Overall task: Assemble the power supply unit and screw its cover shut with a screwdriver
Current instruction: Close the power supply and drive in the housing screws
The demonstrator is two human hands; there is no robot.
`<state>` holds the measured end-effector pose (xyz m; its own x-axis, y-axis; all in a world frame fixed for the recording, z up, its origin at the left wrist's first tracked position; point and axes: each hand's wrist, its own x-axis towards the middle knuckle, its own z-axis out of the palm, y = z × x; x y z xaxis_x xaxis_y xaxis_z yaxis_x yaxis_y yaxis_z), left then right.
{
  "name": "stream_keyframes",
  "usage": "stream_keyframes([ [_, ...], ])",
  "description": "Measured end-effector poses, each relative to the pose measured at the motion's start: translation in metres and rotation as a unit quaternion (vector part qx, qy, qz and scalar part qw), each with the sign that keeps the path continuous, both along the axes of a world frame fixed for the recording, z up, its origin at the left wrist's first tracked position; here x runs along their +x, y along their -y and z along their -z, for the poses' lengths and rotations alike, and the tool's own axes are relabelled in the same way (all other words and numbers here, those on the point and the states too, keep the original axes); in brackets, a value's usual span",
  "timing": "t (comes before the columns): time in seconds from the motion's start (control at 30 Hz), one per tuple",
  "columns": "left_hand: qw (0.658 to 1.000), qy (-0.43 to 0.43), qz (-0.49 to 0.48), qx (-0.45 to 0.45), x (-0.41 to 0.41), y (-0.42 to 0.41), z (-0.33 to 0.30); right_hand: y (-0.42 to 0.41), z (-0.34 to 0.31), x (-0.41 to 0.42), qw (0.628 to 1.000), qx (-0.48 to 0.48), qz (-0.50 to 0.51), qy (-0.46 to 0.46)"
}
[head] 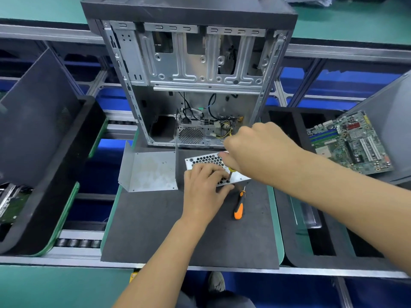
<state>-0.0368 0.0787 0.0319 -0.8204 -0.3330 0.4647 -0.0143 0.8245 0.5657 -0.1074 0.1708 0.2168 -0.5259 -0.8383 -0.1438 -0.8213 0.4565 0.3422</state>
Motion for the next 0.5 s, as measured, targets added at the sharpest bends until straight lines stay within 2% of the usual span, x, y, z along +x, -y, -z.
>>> stream_keyframes([
  [0.1, 1.000, 0.003, 0.002, 0.001, 0.001, 0.001, 0.000, -0.003, 0.003, -0.001, 0.998, -0.022, 0.012, 0.064],
  [0.2, 1.000, -0.004, 0.005, 0.006, 0.001, 0.002, 0.000, -0.010, -0.002, -0.005, 0.990, -0.003, -0.040, 0.134],
  [0.27, 1.000, -0.003, 0.002, 0.006, 0.000, 0.002, 0.001, -0.010, -0.006, -0.009, 0.993, 0.011, -0.046, 0.112],
  [0.4, 1.000, -0.003, 0.001, 0.007, -0.001, 0.000, 0.001, -0.008, -0.004, -0.005, 0.999, 0.036, -0.009, 0.003],
  [0.47, 1.000, -0.003, -0.001, 0.003, -0.002, 0.001, 0.002, -0.007, -0.002, -0.003, 1.000, 0.019, 0.013, 0.003],
  [0.5, 1.000, -0.004, -0.003, 0.000, -0.001, 0.001, 0.003, -0.008, -0.001, -0.003, 0.999, 0.007, 0.022, 0.032],
])
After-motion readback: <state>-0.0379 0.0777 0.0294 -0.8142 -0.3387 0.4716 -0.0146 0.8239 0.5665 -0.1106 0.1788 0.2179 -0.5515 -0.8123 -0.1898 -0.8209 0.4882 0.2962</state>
